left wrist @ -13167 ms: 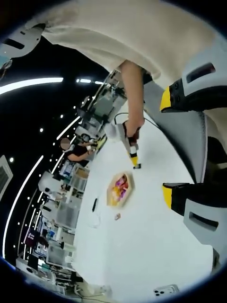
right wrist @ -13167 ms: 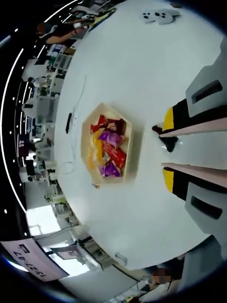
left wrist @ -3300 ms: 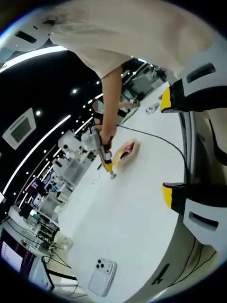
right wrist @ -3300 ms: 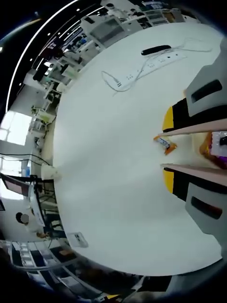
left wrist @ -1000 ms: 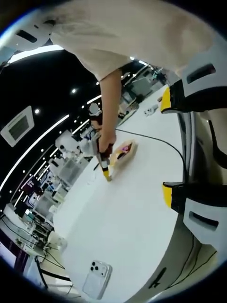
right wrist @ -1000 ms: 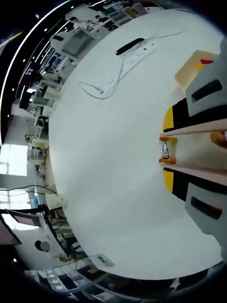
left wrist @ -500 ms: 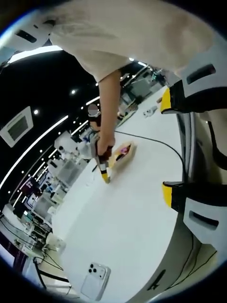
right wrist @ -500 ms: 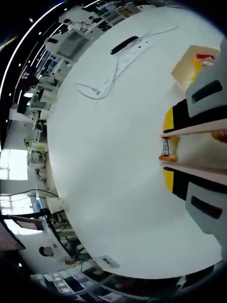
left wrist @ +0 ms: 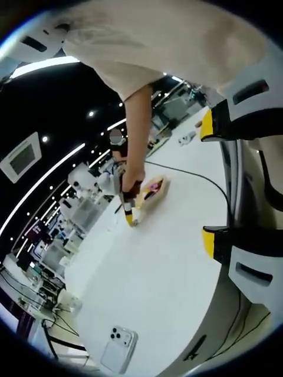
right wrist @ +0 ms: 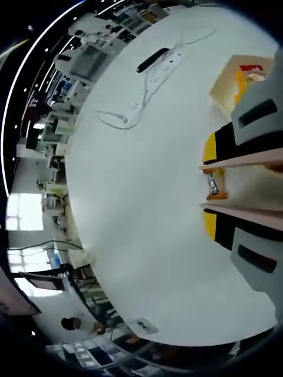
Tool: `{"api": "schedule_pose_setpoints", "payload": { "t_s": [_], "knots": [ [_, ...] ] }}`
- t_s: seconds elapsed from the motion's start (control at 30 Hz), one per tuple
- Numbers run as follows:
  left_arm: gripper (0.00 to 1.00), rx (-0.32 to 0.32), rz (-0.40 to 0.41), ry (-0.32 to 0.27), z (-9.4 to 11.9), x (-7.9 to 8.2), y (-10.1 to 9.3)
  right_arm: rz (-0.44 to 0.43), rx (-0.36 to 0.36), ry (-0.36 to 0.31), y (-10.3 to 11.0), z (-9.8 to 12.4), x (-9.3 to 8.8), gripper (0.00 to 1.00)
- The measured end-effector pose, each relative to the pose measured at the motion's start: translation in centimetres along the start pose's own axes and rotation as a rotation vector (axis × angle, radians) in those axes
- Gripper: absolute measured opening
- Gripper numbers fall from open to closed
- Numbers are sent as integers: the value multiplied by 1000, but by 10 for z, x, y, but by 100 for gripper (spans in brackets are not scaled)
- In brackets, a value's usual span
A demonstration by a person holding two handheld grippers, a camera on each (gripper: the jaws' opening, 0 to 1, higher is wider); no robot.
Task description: Place the target food into the container with the food tongs after gripping and lifting it, then release it inside without dropping or visibly crushing the food.
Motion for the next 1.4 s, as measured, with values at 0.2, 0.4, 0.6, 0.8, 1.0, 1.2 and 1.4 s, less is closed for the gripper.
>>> {"api": "schedule_pose_setpoints", "payload": {
  "t_s": [0.2, 0.4, 0.6, 0.8, 1.0, 1.2, 1.4],
  "knots": [
    [57, 7, 1, 0, 3, 0, 0, -1, 11, 13, 3, 2, -2, 29],
    [57, 3, 5, 6, 1, -1, 1, -5, 10, 29, 7, 4, -8, 28],
    [56, -2, 2, 4, -1, 1, 0, -30, 17, 34, 9, 1, -9, 27],
    [56, 1, 8, 4, 0, 0, 1, -34, 30, 27, 10, 2, -10, 24],
    [56, 0, 1, 2, 0, 2, 1, -28, 46, 26, 13, 3, -9, 20],
    [56, -1, 0, -1, 1, 3, 0, -13, 52, 14, 13, 7, -4, 20],
    [56, -6, -6, -6, 0, 5, -1, 3, 68, -4, 17, 14, 1, 18]
  ]
}}
Point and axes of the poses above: the point that each gripper's makers call its tool centre point, and the gripper's own axes: z roughly backward along the fingers, y roughly to its left, x roughly out of its top, the point moved 8 cm from there along z, roughly backward along the fingers, and after that the axes turned 2 degrees about -x, right-handed, at the moved point
